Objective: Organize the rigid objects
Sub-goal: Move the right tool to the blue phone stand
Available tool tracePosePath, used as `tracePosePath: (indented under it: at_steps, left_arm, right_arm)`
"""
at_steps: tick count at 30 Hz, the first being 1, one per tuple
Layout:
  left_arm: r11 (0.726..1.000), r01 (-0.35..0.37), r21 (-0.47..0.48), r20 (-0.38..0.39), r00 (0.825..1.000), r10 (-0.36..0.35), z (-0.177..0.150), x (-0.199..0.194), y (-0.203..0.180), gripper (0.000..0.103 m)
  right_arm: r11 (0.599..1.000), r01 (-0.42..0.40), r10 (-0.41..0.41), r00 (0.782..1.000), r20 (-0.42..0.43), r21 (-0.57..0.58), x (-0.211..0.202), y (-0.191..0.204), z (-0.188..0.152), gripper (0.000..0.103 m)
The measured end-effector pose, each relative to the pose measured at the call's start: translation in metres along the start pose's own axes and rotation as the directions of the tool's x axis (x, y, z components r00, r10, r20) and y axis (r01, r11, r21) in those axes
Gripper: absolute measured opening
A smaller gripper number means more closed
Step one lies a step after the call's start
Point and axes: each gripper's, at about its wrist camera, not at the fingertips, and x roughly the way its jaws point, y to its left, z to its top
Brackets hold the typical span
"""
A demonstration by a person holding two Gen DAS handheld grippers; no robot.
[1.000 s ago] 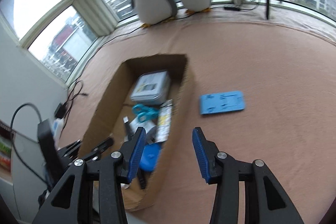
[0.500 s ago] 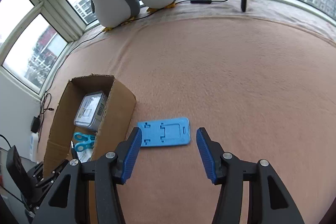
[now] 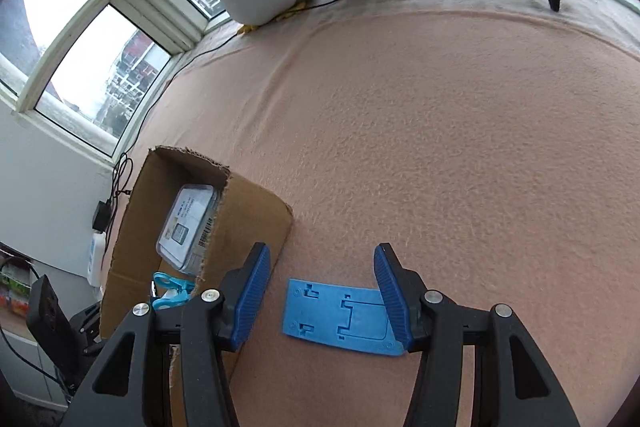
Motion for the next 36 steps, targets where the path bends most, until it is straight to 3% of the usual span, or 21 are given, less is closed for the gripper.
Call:
tracePosePath:
  at_steps: [6,13,19,25,28,36]
  left_arm:
    - [1.0,-0.007,0.004,0.0,1.0,0.007,0.0,0.0,-0.002,0.026]
    - [1.0,-0.009,0.003,0.007,1.0,0.009,-0.001,-0.001,-0.003,0.026]
    - [1.0,-0.005,0.002,0.009,1.0,0.005,-0.002,-0.001,-0.002,0.026]
    - [1.0,-0.004,-0.006,0.01,1.0,0.004,-0.002,-0.002,-0.002,0.026]
    - [1.0,-0.001,-0.006,0.01,1.0,0.001,-0.002,-0.003,-0.002,0.026]
    - [1.0,0.005,-0.007,0.013,1.0,-0.004,-0.003,-0.003,0.0,0.026]
  right_arm:
    - [0.999,-0.029,0.03,0.999,-0.019,0.032,0.001,-0.01,-0.007,0.05]
    - [1.0,-0.008,0.007,0.996,-0.089,-0.011,-0.008,-0.002,-0.031,0.05]
    - [0.981,0.114,-0.134,0.984,-0.118,-0.16,-0.009,0.026,-0.054,0.05]
    - [0.887,0.315,-0.364,0.927,-0.091,-0.337,0.006,0.06,-0.069,0.05]
    - [0.885,0.331,-0.38,0.92,-0.097,-0.328,0.009,0.061,-0.066,0.05]
    - [0.898,0.352,-0.386,0.918,-0.089,-0.264,0.006,0.055,-0.064,0.036]
